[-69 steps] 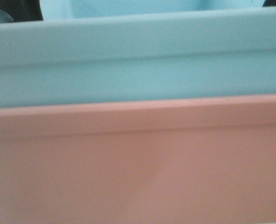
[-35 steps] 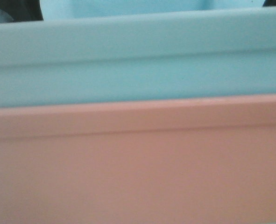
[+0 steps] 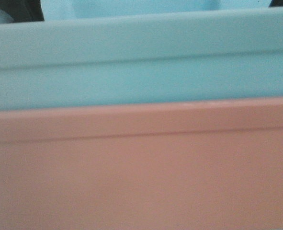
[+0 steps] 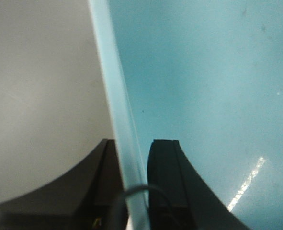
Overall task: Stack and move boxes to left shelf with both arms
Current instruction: 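Keep gripping both bin rims while the base drives toward the shelf, then carry the stacked bins with both grippers up to the shelf rack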
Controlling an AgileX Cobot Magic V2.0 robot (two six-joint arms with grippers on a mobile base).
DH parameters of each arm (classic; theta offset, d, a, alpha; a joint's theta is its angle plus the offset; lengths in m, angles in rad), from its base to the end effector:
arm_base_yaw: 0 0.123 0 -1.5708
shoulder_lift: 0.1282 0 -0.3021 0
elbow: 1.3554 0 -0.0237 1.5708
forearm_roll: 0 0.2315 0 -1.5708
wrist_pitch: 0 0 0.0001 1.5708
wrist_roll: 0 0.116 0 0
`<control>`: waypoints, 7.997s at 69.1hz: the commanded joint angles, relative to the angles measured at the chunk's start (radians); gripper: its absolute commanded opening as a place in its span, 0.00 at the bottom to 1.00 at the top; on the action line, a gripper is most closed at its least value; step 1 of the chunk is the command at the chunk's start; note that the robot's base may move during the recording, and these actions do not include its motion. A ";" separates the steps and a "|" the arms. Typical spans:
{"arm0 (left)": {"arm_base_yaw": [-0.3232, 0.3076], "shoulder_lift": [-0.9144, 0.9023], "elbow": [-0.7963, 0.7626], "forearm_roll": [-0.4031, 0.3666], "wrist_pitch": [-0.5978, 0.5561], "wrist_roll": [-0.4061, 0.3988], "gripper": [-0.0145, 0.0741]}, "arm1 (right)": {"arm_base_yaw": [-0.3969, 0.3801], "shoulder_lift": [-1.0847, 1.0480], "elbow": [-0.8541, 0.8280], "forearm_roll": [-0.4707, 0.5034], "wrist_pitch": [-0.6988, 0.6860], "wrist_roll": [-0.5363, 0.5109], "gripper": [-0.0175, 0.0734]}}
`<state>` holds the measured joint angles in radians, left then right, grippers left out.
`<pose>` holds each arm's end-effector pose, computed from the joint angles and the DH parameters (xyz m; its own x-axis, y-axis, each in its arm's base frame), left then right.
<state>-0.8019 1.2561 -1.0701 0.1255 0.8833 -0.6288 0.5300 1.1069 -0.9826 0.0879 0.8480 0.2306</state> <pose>0.1757 -0.1655 0.3248 -0.8457 0.1272 -0.5183 0.2772 0.9346 -0.2229 0.1740 0.1108 0.3338 -0.7931 -0.1353 -0.5939 -0.3282 0.9163 0.2295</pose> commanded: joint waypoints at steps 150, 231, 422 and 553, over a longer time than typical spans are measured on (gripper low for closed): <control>-0.001 -0.044 -0.029 0.068 -0.021 0.024 0.16 | -0.006 -0.032 -0.030 -0.069 -0.035 -0.032 0.23; -0.001 -0.044 -0.029 0.068 -0.021 0.024 0.16 | -0.006 -0.032 -0.030 -0.069 -0.035 -0.032 0.23; -0.001 -0.044 -0.029 0.068 -0.021 0.024 0.16 | -0.006 -0.032 -0.030 -0.069 -0.035 -0.032 0.23; -0.001 -0.044 -0.029 0.068 -0.021 0.024 0.16 | -0.006 -0.032 -0.030 -0.069 -0.035 -0.032 0.23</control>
<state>-0.8019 1.2561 -1.0701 0.1255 0.8850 -0.6288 0.5300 1.1069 -0.9826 0.0870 0.8465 0.2306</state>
